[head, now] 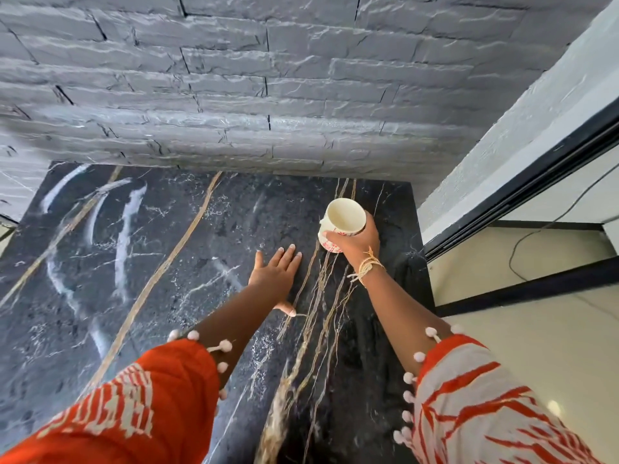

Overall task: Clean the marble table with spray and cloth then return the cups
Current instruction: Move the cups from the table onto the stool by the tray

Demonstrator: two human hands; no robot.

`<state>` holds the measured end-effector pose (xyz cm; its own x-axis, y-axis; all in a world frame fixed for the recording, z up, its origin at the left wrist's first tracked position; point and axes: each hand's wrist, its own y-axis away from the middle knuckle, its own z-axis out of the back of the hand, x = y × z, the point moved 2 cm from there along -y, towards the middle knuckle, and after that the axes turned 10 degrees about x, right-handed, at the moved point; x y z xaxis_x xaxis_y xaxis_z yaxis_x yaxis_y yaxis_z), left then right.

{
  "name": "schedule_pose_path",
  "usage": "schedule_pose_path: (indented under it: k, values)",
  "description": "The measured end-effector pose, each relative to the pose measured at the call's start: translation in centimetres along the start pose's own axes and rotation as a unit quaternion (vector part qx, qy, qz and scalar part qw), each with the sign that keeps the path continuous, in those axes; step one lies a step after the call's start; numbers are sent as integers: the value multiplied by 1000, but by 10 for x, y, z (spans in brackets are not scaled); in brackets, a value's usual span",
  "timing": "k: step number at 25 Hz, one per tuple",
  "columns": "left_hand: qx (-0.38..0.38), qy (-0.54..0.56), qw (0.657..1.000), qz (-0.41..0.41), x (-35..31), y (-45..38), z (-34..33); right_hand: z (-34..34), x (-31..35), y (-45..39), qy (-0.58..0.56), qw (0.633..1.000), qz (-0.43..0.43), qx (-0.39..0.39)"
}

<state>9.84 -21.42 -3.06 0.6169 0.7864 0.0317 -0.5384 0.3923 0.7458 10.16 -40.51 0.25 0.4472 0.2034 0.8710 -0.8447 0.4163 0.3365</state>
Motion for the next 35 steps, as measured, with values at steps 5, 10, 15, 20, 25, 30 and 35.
schedule_pose_path:
  k: [5, 10, 15, 20, 25, 30, 35]
  values:
    - [-81, 266, 961, 15, -19, 22, 14, 1, -7, 47, -22, 998, -23, 54]
    - [-167, 360, 915, 66, -35, 84, -43, -5, -17, 112, -28, 993, -24, 115]
    - [-196, 437, 863, 159, -47, 165, -126, -26, -35, 194, -24, 981, 6, 191]
    - [-266, 533, 770, 229, -57, 246, -206, -84, -55, 281, 14, 959, 73, 273]
    - [-326, 610, 670, 270, -56, 322, -292, -142, -66, 373, 60, 919, 106, 376]
    - [-307, 642, 617, 335, -73, 400, -403, -178, -108, 478, 106, 889, 130, 425]
    - [-254, 675, 563, 403, -101, 469, -527, -208, -179, 586, 150, 861, 137, 466]
